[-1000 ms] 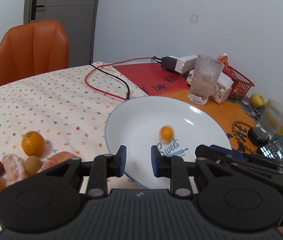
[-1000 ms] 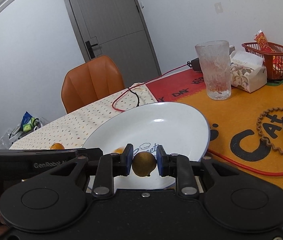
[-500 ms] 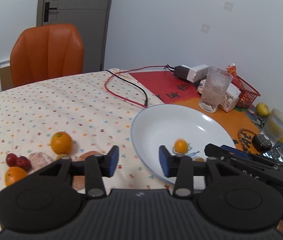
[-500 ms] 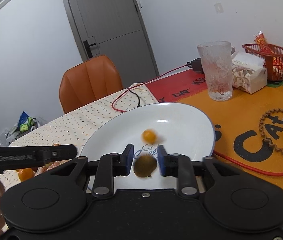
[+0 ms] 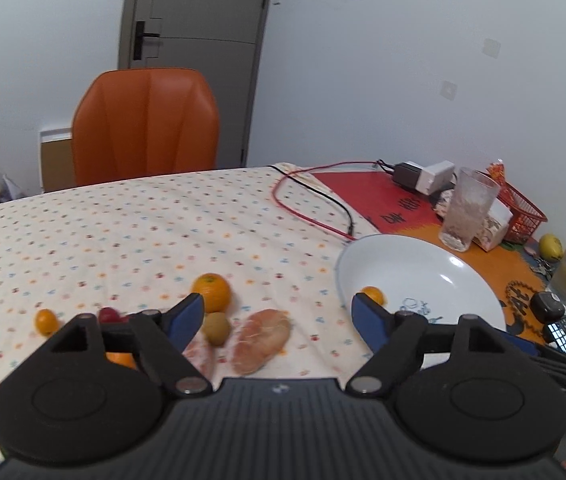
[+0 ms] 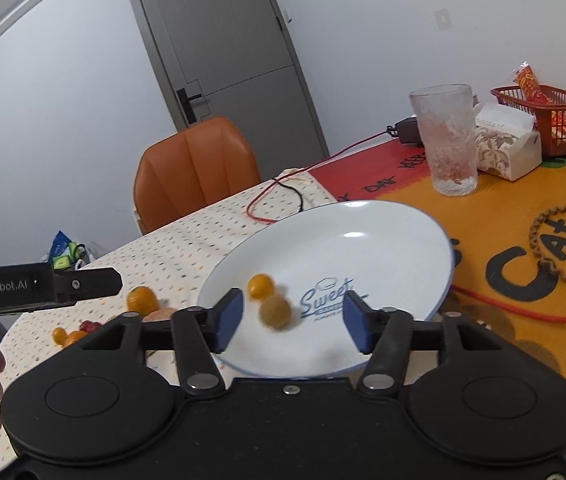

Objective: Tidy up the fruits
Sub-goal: 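Move both open tools back toward the fruit pile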

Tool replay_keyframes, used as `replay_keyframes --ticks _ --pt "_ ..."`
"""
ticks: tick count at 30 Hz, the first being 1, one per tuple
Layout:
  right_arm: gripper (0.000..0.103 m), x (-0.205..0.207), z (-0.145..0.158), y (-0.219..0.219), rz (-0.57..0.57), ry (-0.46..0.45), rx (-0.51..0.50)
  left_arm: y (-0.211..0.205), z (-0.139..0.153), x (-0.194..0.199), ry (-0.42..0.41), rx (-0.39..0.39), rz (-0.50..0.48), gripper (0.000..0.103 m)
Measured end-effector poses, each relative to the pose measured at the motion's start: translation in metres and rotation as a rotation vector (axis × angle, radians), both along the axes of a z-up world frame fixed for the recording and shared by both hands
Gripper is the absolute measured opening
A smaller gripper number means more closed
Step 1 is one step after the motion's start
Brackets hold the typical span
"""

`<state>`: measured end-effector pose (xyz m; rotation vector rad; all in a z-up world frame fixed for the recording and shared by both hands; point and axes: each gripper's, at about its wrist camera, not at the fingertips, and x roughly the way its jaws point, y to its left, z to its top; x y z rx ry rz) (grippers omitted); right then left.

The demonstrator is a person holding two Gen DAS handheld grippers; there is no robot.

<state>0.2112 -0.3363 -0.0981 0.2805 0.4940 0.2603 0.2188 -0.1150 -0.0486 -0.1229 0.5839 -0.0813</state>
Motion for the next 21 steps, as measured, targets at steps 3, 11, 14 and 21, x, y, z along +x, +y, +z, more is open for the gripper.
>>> replay_keyframes --ticks 3,11,14,21 --pt "0.08 -0.008 -0.001 0.003 0.014 -0.007 0.04 0.012 0.0 -0.006 -0.007 -0.008 0.026 0.088" --pt "0.095 -0.016 0.002 0.031 0.058 0.001 0.031 0.04 0.003 -0.024 -0.027 -0.021 0.064 0.092" --pt "0.103 -0.019 0.006 0.04 0.066 -0.004 0.028 0.048 0.003 -0.029 -0.025 -0.026 0.077 0.092" --pt "0.103 -0.023 0.01 0.056 0.075 -0.013 0.038 0.065 0.003 -0.04 -0.025 -0.018 0.096 0.096"
